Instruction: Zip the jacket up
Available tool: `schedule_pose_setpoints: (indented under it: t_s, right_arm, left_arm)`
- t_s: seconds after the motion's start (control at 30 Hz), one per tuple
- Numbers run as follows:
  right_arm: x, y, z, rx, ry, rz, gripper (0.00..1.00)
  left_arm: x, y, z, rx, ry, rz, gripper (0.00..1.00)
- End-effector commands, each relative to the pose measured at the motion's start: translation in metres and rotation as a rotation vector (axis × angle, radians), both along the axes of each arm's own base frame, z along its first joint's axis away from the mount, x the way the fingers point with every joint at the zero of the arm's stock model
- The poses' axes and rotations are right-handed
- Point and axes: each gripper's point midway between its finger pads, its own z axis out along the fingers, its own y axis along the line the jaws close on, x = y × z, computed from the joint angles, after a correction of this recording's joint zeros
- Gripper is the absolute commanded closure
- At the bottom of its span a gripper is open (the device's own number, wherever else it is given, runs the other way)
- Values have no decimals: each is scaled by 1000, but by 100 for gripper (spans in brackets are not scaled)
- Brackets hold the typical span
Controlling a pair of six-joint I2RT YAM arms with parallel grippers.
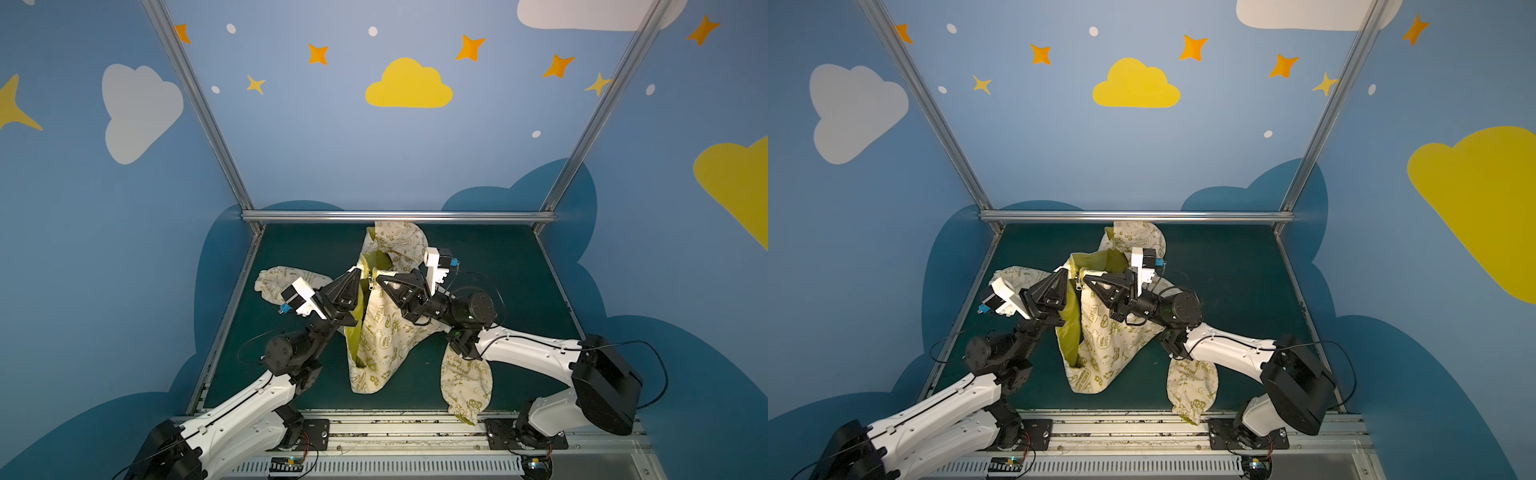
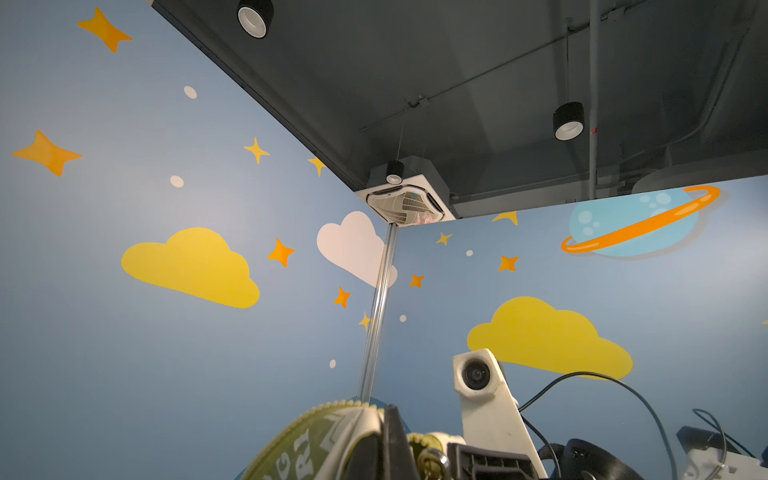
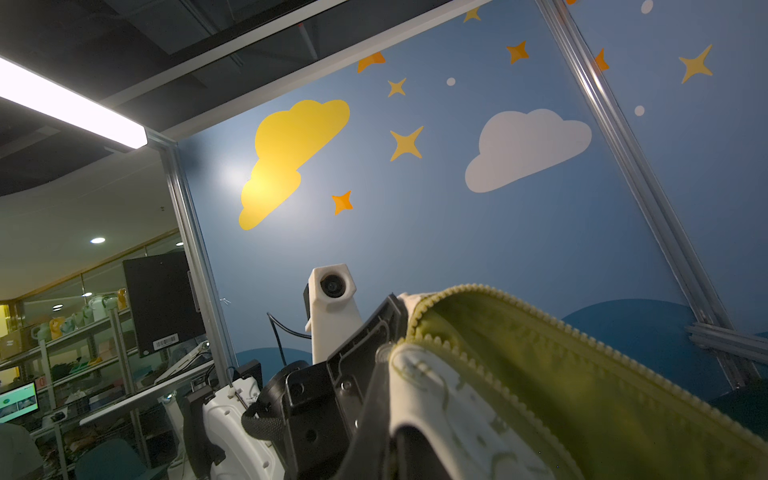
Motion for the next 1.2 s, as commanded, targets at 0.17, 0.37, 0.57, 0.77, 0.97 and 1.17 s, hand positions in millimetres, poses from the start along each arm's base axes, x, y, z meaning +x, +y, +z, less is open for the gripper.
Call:
schedule_pose_setpoints:
  t_s: [0.17,0.37,0.57,0.77,0.97,1.17]
  right_arm:
    - [-3,-5,19,54,-40,-13,100]
    - [-3,-2,19,46,-33,-7,100]
    - [-3,0,19,45,-36,4,100]
    - [-3,0,22,51,-38,5,100]
    - [-3,0,24,54,-39,8,100]
    - [-2,0,26,64,-41,8,100]
  left_arm:
    - [-15,11,29,-72,-83,-7,97]
    - [-15,11,28,-72,-81,-9,97]
    - [-14,10,27,-68,-75,-7,97]
    - [-13,9,26,-69,-75,-10,97]
    - [-15,9,26,-68,-76,-11,97]
    - [-14,9,25,-67,-76,-9,97]
